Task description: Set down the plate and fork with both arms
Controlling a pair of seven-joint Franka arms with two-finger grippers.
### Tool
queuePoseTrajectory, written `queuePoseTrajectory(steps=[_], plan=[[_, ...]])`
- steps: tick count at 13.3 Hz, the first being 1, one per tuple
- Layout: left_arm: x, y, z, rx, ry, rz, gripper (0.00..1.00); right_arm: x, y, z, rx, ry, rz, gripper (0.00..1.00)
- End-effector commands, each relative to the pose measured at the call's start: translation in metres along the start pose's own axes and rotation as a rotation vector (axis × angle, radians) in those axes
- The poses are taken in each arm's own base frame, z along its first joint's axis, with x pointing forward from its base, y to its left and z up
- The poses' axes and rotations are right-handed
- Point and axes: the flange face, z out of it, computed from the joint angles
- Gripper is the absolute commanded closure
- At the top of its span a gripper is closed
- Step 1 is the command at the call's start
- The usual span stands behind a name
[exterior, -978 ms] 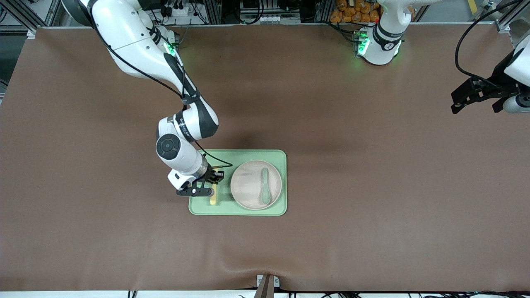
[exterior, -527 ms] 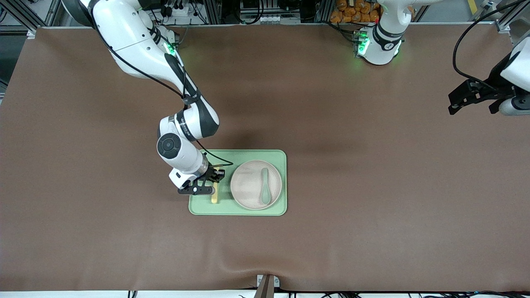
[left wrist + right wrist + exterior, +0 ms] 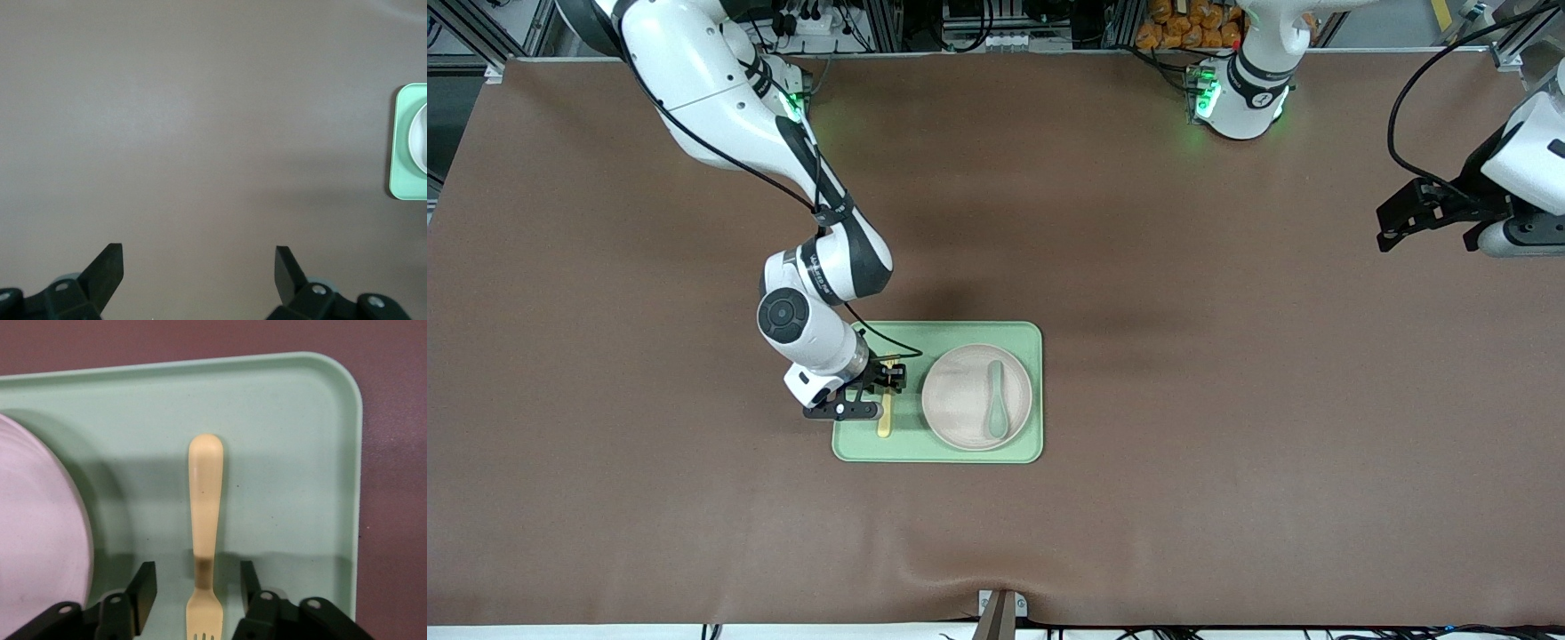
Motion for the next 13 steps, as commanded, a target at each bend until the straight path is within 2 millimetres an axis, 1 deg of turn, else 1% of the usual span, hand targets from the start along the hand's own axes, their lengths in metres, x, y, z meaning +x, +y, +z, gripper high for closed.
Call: queuePoseTrajectory(steps=[1, 2, 3, 4, 6, 9, 10, 11, 12, 13], plan=[[-0.002, 0.003, -0.01, -0.014, 0.02, 0.021, 0.0, 0.01, -0.003, -0.035, 0.03, -0.036, -0.004, 0.0], [-0.003, 0.003, -0.011, -0.011, 0.02, 0.022, 0.0, 0.018, -0.005, -0.047, 0.031, -0.056, 0.0, 0.0], [-0.003, 0.001, -0.011, -0.006, 0.022, 0.024, 0.0, 0.022, -0.006, -0.056, 0.029, -0.071, -0.002, 0.0], [-0.004, 0.0, -0.012, -0.004, 0.022, 0.031, 0.0, 0.026, -0.001, -0.068, 0.027, -0.074, 0.003, 0.0], [-0.004, -0.003, -0.019, -0.01, 0.028, 0.033, 0.0, 0.037, 0.019, -0.107, 0.02, -0.1, 0.022, 0.0], [-0.005, -0.009, -0.019, 0.003, 0.022, 0.037, 0.0, 0.065, 0.07, -0.171, 0.004, -0.165, 0.078, 0.0], [-0.006, -0.01, -0.02, 0.002, 0.022, 0.049, 0.0, 0.072, 0.084, -0.192, -0.014, -0.172, 0.09, 0.0], [-0.007, -0.011, -0.02, 0.004, 0.022, 0.048, 0.0, 0.076, 0.096, -0.207, -0.022, -0.195, 0.117, 0.0], [-0.006, -0.011, -0.018, 0.003, 0.019, 0.049, 0.0, 0.077, 0.113, -0.223, -0.029, -0.22, 0.171, 0.0], [-0.006, -0.011, -0.018, 0.003, 0.019, 0.046, 0.0, 0.08, 0.129, -0.25, -0.032, -0.211, 0.258, 0.0]])
